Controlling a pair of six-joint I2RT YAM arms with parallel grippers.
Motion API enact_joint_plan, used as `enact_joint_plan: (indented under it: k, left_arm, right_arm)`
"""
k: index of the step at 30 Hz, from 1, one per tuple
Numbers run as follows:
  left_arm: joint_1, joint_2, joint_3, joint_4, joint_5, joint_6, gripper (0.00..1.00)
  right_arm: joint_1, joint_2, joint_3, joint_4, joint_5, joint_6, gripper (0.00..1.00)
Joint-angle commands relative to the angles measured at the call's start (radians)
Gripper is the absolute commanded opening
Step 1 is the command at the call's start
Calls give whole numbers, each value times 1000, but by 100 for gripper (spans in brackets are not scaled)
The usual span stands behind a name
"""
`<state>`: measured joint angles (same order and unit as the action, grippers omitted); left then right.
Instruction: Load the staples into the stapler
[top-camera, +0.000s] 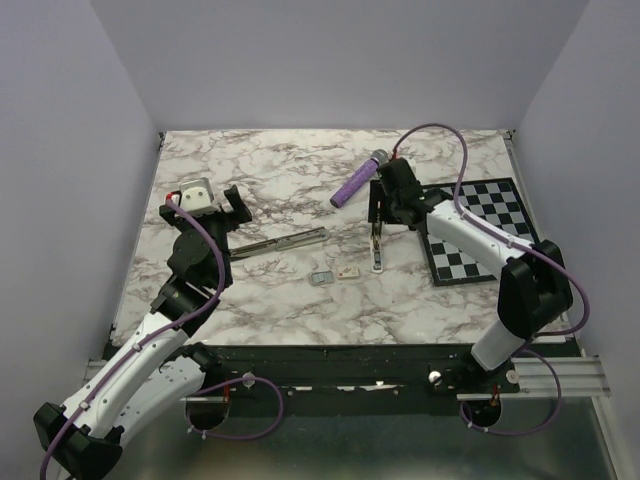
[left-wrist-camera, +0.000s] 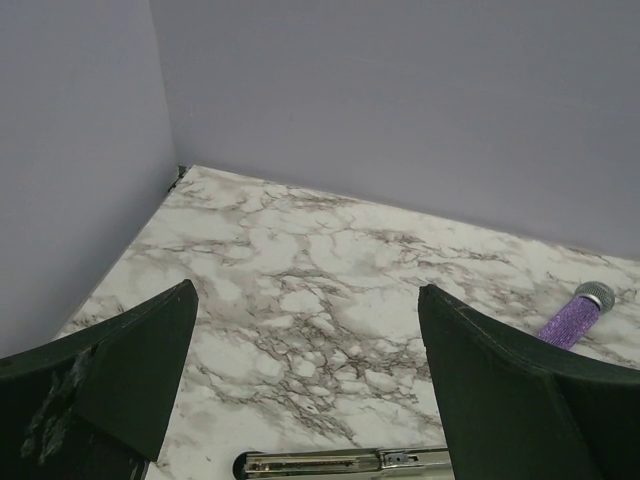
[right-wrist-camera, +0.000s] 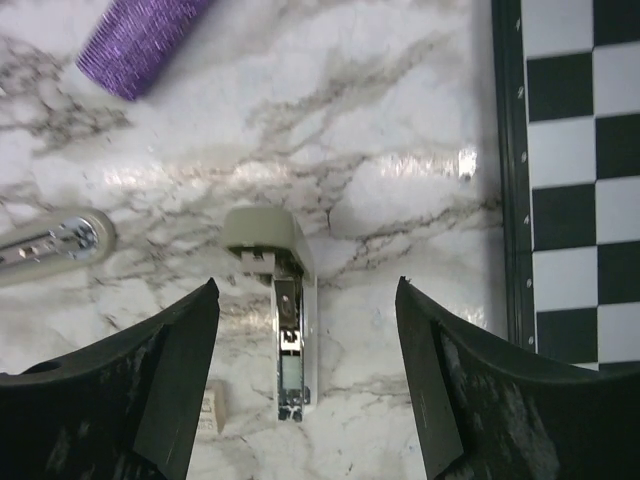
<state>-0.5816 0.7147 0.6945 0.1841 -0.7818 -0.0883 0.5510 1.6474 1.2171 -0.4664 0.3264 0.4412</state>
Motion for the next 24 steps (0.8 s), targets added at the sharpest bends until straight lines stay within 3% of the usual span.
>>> enact_joint_plan:
  k: [1, 9, 16, 24]
  left_arm:
    - [5, 3, 2, -8, 55, 2, 99]
    - [0, 46, 29, -64, 264, -45, 99]
    - [-29, 196, 111, -183, 608, -408, 97]
    - [-193, 510, 123, -126, 648, -683, 90]
  right_arm:
    - [-29, 25, 142, -60, -6, -67, 79]
    - [-29, 117, 245, -123, -72, -81, 76]
    - [-29, 169, 254, -133, -89, -90, 67]
    - [-29, 172, 222, -97, -82, -104, 53]
